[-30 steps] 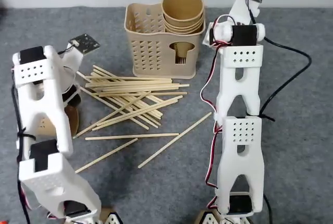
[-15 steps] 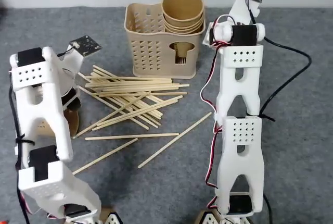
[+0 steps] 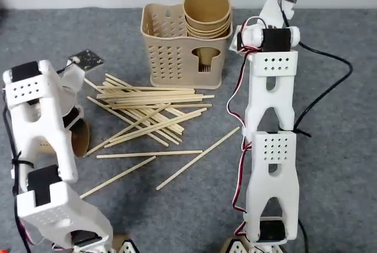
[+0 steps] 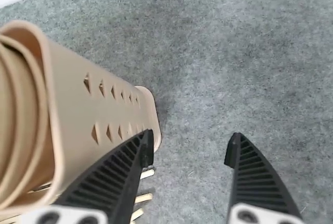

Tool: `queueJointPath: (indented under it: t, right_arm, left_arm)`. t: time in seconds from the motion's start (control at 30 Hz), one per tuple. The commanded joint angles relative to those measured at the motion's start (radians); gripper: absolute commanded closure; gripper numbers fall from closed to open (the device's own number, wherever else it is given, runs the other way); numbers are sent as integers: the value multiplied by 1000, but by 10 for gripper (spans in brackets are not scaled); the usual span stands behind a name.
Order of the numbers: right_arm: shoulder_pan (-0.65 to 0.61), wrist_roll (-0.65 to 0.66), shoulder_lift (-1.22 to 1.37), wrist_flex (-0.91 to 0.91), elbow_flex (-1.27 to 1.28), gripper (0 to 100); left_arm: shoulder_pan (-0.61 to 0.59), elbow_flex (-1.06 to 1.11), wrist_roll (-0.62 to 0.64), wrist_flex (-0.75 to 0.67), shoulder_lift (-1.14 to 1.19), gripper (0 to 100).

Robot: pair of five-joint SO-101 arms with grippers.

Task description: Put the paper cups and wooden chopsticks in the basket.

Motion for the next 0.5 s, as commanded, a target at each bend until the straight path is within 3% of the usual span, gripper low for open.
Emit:
queueJointPath:
  t: [0.0, 0.23, 0.37, 0.47]
  right_arm:
    - [-5, -8, -15, 38, -40, 756]
    - [-5, -8, -15, 38, -40, 757]
    - [-8, -8, -15, 36, -40, 757]
    - [-10, -8, -15, 35, -40, 757]
  left_arm:
    - [-5, 38, -8, -63, -55, 882]
    - [-6, 97, -8, -86, -55, 887]
    - [-6, 101, -8, -81, -54, 995]
    - [-5, 101, -8, -81, -54, 987]
